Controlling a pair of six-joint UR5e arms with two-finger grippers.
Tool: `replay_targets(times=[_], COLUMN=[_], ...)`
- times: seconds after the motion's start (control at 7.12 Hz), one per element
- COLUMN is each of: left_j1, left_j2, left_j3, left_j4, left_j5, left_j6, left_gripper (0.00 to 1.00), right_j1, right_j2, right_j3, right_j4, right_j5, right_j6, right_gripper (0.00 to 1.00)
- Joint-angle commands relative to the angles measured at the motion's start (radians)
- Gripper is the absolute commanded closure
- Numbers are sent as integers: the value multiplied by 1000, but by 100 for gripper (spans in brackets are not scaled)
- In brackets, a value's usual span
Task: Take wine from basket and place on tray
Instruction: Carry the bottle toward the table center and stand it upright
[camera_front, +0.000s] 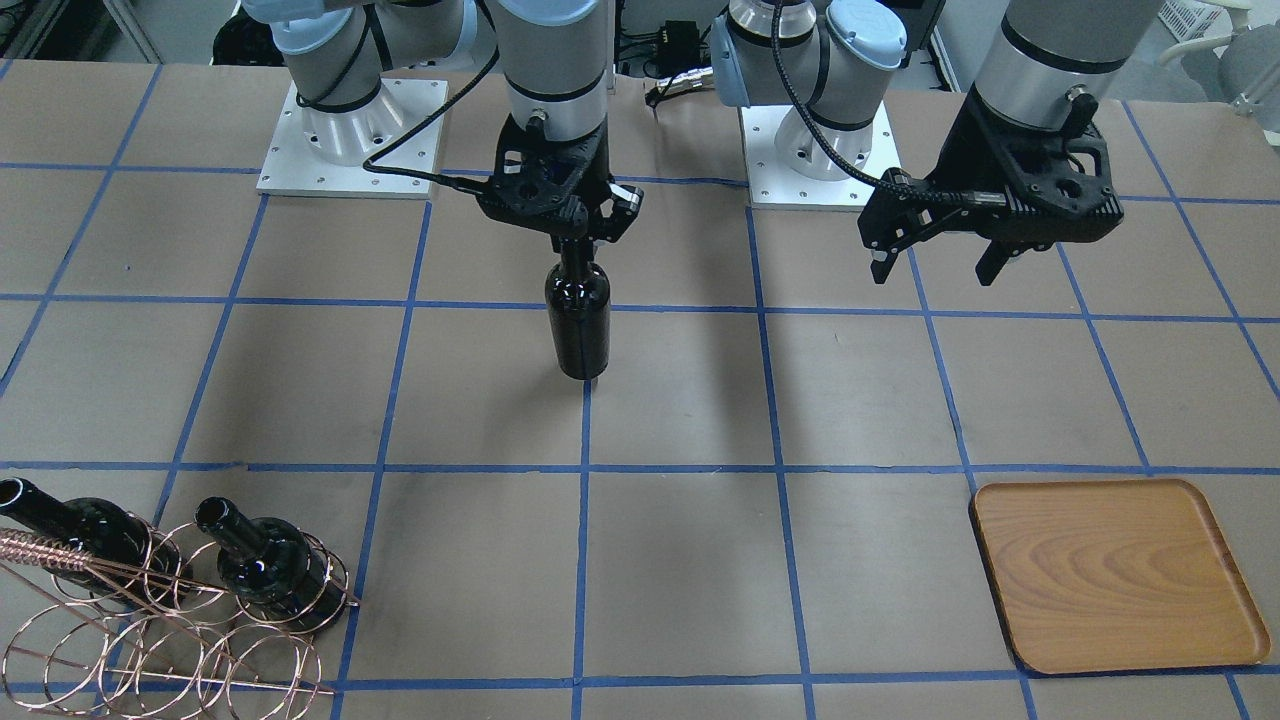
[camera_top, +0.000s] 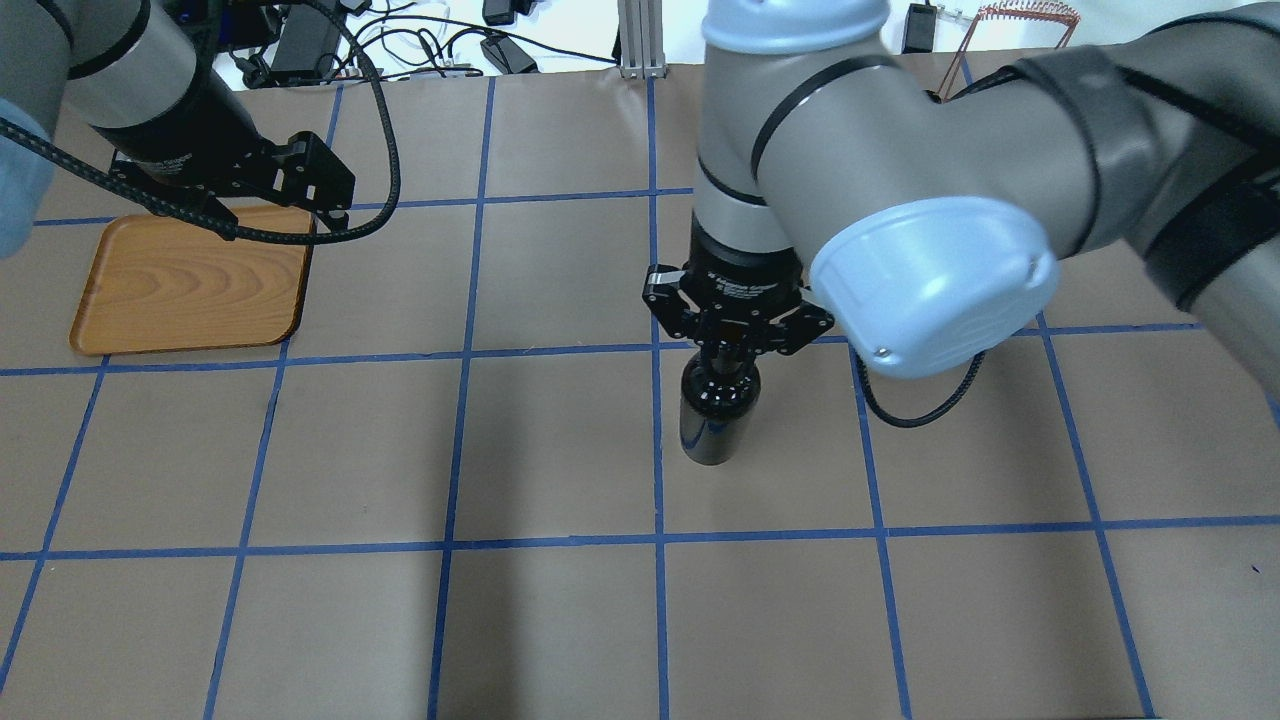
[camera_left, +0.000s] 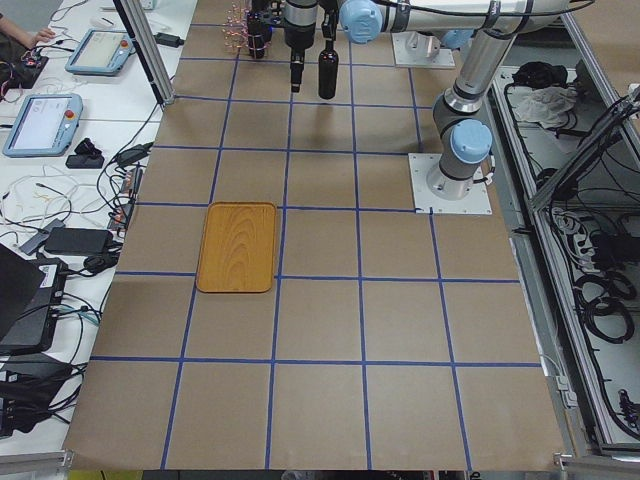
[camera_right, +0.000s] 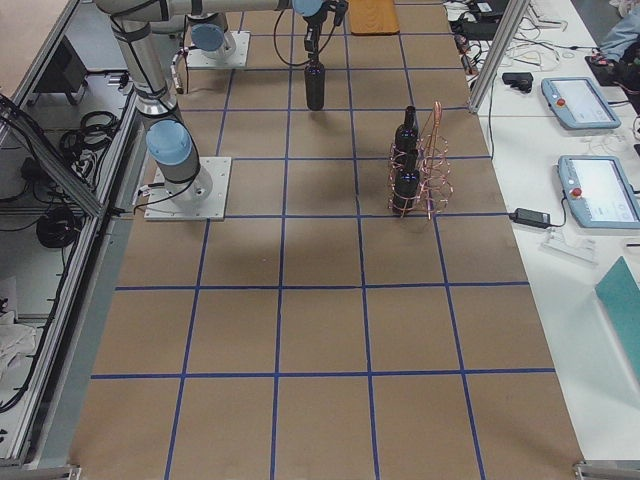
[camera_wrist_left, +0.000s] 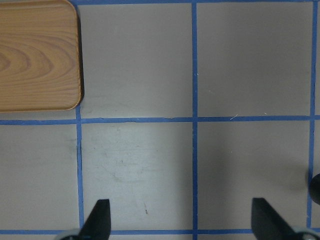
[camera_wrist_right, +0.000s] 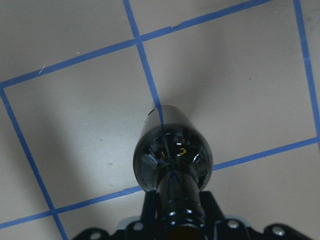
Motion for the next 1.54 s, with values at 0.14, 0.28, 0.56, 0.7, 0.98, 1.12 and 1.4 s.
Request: replay_targets(times=[0.14,0.28,0.56,0.7,0.98,1.12,1.4], left_j1=[13,13,13,13,13,21,62], left_j2=[-2,-2,-5,-4,1,0,3], left_j3=[-1,-1,-4,-5,-4,-2,4], left_j4=[0,2,3,3,2,3,-11], left_j5=[3,1,0,1,4,5,3], left_j6=[0,0,-2,0,0,3,17], left_gripper=[0,0,0,0,0,0,0], right_j1=[62,96,137,143,147,147,147], right_j2=[30,36,58,67,66,66,66], right_j3=[-6,-12,-41,-52,-52,-52,-52], right_j4=[-62,-75,-92,-90,-86,-86,-87], right_j5=[6,6,3,3,3,5,5], right_j6=[116,157,219,230,232,232,232], right_gripper=[88,88,88,87,83,74,32])
